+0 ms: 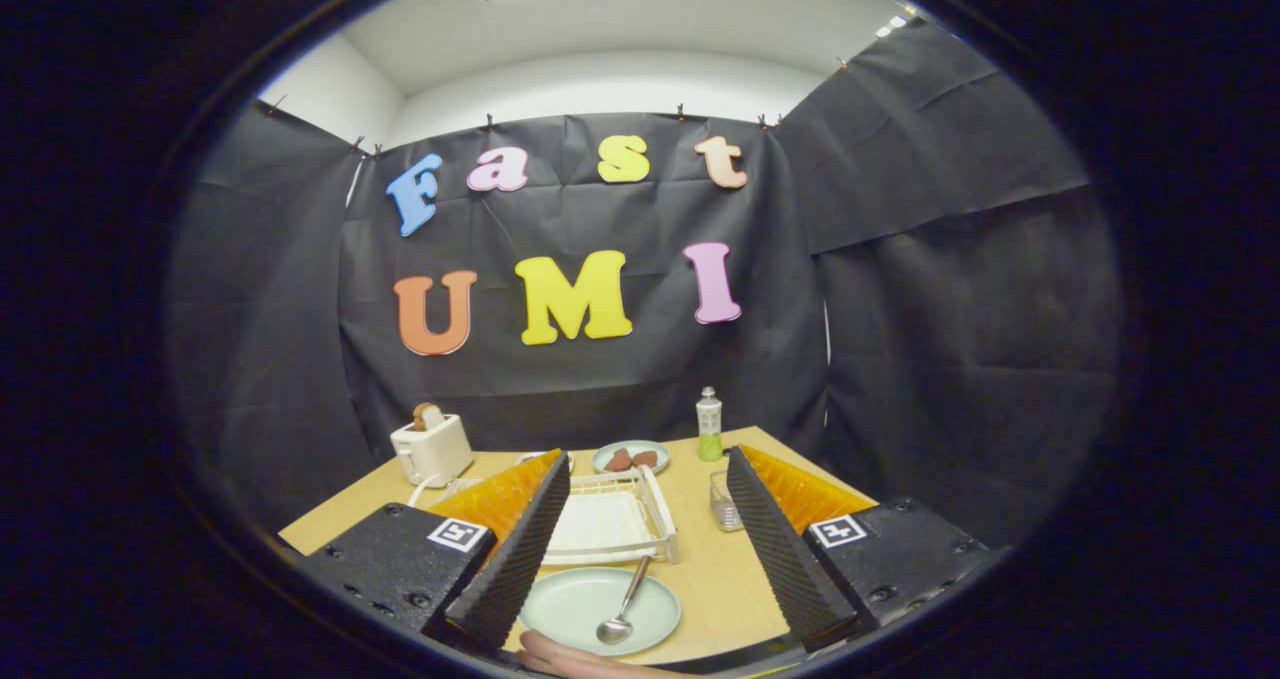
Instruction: Take the plate from the dish rack, then take the spoon from the basket and place it into the plate.
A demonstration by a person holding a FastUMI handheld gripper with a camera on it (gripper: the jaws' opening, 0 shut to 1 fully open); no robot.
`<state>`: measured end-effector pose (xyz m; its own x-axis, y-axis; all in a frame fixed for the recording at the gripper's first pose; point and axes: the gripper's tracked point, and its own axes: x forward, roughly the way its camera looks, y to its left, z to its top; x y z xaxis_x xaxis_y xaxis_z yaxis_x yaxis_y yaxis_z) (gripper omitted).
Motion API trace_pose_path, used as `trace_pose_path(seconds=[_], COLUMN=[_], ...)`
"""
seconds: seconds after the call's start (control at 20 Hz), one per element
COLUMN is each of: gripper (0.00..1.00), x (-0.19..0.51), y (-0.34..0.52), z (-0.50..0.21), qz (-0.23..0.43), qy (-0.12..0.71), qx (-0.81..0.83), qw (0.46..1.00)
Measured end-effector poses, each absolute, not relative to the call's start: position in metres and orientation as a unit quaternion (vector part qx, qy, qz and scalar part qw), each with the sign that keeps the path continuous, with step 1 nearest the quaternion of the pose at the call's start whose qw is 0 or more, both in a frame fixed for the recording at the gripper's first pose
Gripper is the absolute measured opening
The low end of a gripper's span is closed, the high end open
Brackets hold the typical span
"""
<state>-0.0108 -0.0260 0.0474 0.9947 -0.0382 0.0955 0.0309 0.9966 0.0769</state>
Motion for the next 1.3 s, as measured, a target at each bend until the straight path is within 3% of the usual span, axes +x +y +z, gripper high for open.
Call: trace_pose_path(seconds=[1.3], gripper=[1.0], x=[-0.024], y=[-0.041], z=[0.039], qz=[-0.025], qy=[-0.034], qx=[0.01], qw=[0.999])
